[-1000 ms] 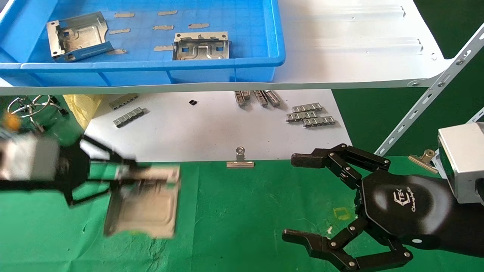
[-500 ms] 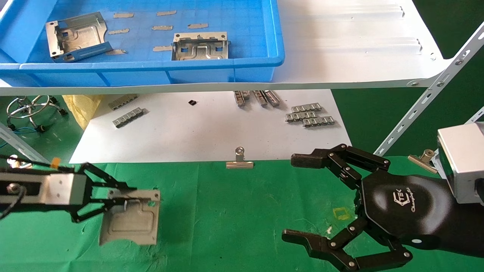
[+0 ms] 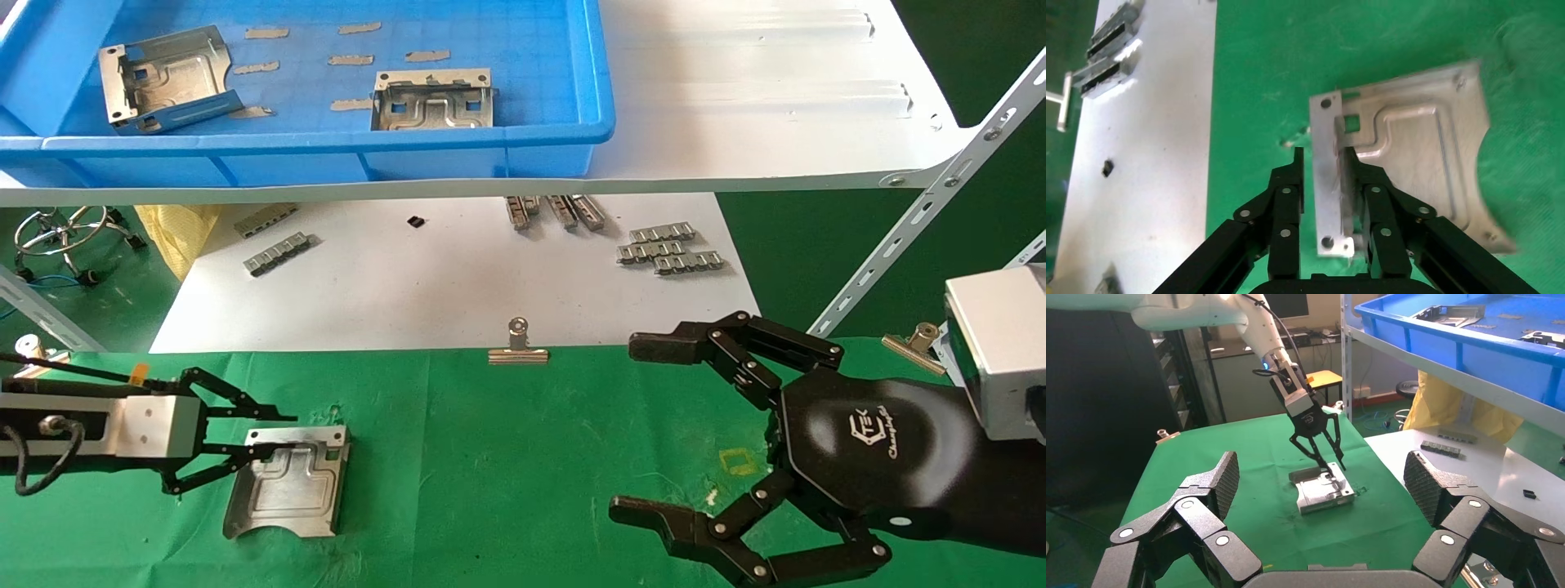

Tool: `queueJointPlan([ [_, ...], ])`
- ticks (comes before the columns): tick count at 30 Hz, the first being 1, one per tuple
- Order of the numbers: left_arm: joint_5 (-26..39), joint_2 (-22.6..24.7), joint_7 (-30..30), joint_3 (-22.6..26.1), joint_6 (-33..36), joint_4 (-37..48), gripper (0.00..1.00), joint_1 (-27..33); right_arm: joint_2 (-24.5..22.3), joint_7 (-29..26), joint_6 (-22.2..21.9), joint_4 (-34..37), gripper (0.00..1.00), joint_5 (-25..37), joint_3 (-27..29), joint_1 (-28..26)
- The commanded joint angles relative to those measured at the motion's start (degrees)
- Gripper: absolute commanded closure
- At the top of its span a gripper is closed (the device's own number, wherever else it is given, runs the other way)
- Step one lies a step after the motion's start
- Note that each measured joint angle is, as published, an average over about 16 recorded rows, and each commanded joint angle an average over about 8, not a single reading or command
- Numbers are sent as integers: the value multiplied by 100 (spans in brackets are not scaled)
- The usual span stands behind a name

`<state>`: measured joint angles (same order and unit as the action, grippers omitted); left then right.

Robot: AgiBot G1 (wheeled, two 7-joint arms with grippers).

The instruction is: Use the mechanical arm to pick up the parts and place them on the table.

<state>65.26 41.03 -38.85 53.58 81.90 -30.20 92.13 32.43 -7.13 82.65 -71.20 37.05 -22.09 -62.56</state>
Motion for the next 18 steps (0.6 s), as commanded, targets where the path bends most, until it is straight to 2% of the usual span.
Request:
queueJointPlan([
  [1, 11, 25, -41, 6, 6, 47, 0, 4, 0, 0, 0, 0, 0, 0, 0, 0],
  [6, -295, -9, 236, -87, 374, 166, 0, -6, 0, 0, 0, 0, 0, 0, 0, 0],
  [14, -1047, -42, 1444, -134, 917, 660, 0, -341, 0, 0, 0, 0, 0, 0, 0, 0],
  [18, -1397, -52, 1771, -164, 957, 856, 0, -584, 0, 0, -1, 1, 0, -1, 0, 1],
])
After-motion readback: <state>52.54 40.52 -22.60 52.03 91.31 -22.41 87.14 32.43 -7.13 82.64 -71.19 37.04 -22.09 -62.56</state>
